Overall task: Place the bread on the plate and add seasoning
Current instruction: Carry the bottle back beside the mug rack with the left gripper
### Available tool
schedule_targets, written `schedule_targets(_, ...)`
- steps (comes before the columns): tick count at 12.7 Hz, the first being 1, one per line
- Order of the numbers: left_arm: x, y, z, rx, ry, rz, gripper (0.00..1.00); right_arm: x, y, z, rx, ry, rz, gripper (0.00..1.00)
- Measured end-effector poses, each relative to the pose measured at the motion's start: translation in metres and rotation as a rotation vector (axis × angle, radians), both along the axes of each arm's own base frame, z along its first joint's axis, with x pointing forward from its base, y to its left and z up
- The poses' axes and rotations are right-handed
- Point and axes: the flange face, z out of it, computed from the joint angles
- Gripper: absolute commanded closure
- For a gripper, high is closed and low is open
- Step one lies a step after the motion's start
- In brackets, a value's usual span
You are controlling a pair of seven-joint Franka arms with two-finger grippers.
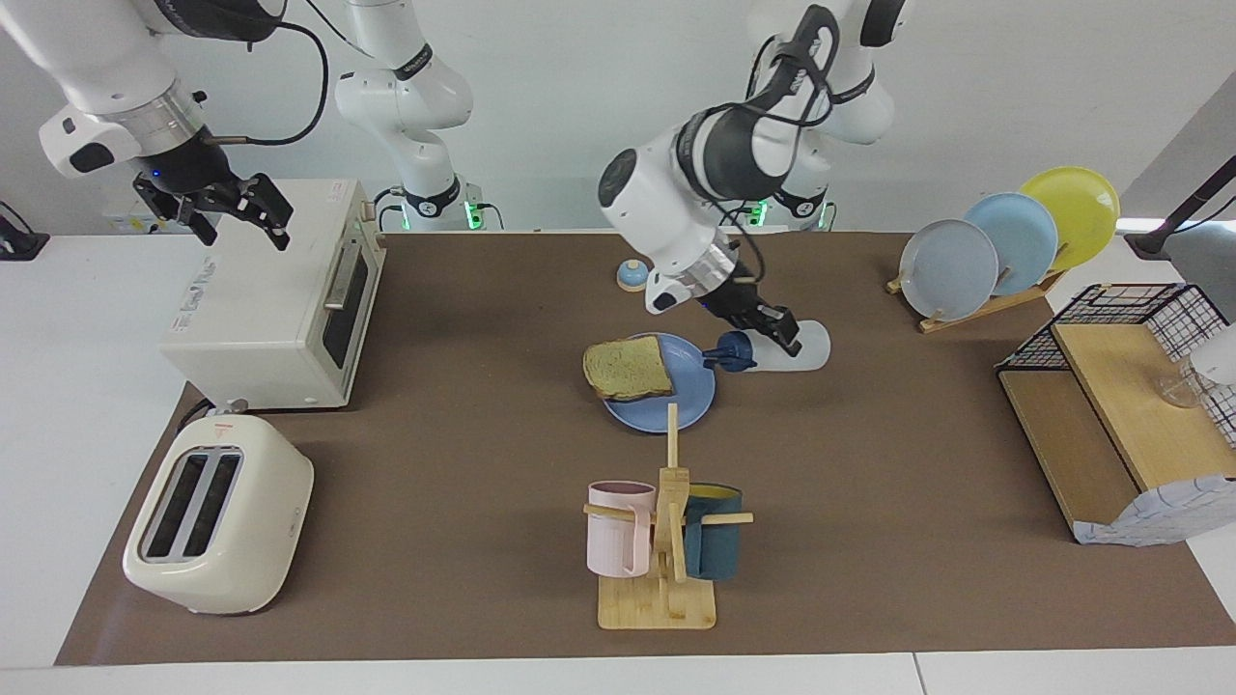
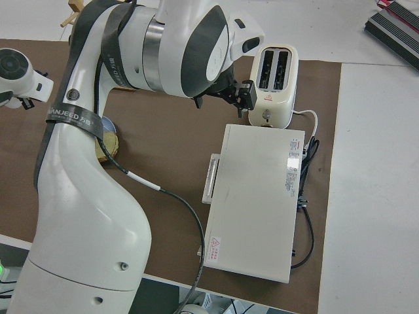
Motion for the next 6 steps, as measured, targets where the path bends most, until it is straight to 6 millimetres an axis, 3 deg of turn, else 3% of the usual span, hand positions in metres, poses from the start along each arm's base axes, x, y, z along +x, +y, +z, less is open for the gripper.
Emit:
schedule_targets(3,0.035,0.061,0.036,-0.277,-0.083,0.135,1.0,0.0,0.0,0.0,0.0,0.0,0.0,0.0)
schedule_targets(6,0.076,0.105,0.034,-0.56,-0.267,0.274,1.0,0.0,0.0,0.0,0.0,0.0,0.0,0.0)
